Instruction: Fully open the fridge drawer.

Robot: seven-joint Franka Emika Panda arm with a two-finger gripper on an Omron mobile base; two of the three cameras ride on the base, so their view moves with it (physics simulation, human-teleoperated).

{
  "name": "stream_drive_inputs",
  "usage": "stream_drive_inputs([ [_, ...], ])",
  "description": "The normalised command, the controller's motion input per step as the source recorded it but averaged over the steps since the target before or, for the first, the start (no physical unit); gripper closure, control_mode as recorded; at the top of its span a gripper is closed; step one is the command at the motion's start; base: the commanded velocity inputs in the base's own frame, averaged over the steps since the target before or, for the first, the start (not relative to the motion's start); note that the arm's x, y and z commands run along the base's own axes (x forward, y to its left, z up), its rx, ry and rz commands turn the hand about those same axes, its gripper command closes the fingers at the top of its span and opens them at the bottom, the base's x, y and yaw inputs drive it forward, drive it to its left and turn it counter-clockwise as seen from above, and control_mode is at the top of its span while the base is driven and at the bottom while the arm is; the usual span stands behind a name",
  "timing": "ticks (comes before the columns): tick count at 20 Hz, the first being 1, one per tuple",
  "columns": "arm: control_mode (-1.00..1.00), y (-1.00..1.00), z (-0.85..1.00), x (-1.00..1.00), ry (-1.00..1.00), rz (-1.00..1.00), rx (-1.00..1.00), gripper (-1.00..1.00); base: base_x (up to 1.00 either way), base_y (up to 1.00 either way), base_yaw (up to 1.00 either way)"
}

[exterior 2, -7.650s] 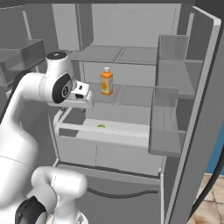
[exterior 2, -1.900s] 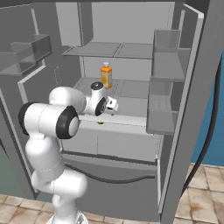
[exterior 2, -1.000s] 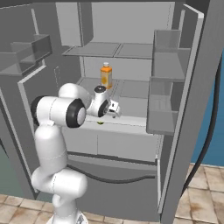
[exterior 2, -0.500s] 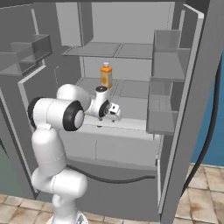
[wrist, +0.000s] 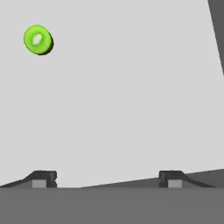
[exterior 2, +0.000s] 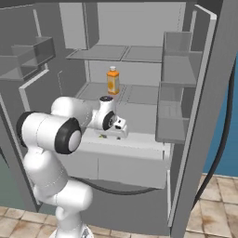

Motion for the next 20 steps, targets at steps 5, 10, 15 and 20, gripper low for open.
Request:
stream_drive_inputs([
  [5, -1.0, -0.28, -0.39, -1.0, 0.11, 0.0, 0.0, -1.0, 0.0, 0.0, 0.0],
  [10, -1.0, -0.15, -0.15, -0.93, 0.01, 0.0, 0.0, -1.0, 0.0, 0.0, 0.0],
  [15, -1.0, -0.19, -0.03, -1.0, 0.0, 0.0, 0.0, -1.0, 0.0, 0.0, 0.0],
  [20, -1.0, -0.04, 0.18, -0.8, -0.09, 0.0, 0.03, -1.0, 0.0, 0.0, 0.0],
])
